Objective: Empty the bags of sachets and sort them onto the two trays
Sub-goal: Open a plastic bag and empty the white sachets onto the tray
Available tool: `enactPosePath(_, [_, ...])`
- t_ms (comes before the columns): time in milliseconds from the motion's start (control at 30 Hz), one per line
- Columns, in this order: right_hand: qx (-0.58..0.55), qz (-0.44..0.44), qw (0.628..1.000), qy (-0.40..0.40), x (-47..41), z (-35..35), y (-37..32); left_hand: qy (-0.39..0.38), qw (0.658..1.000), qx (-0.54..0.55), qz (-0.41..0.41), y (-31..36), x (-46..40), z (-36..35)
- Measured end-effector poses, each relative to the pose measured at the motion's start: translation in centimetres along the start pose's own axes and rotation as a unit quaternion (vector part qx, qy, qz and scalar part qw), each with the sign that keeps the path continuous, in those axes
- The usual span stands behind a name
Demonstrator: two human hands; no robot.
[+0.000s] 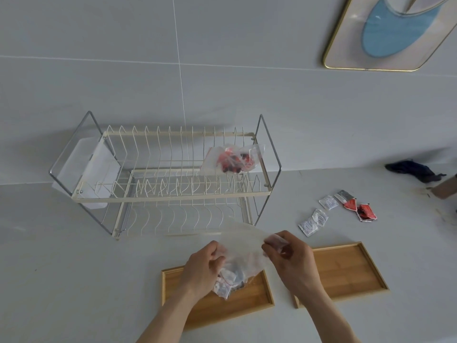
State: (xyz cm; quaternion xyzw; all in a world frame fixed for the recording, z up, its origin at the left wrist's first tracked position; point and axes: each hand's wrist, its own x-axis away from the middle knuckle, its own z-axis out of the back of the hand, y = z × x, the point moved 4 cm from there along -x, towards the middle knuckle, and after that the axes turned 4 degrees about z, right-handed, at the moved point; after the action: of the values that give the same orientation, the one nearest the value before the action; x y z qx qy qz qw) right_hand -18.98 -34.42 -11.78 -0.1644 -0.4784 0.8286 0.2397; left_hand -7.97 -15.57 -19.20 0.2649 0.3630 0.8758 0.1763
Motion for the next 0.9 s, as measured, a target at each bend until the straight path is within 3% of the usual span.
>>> enactPosePath(267, [0.025, 0.025, 0.999, 0.009, -0.6, 1.6, -1.3, -0.012, 0.999, 0.028, -0.009, 1.7, -0.2, 0.0])
enactPosePath(433, [0.004, 0.023, 0.999, 0.023, -0.6, 2.3, -2.0, -0.002, 0.994, 0.109, -0.002, 2.3, 0.7, 1.1])
enactPosePath(533, [-0.131, -0.038, 0.990, 0.024, -0.5, 2.0, -2.1, -0.016, 0.974, 0.220, 0.046, 1.3, 1.4, 2.0])
enactPosePath(700, [-0.310, -0.200, 0.929, 0.009, 0.6, -1.3, -1.9, -0.050, 0.913, 0.385, 0.127, -2.1, 3.9, 3.4])
enactPosePath(800, [-0.350, -0.259, 0.899, -0.037, 1.7, -4.5, -2.0, -0.055, 0.879, 0.447, 0.156, -4.1, 5.7, 4.0])
enactPosePath(900, [-0.344, -0.295, 0.889, -0.066, 2.5, -7.5, -1.9, 0.013, 0.865, 0.468, 0.179, -5.9, 7.4, 5.5])
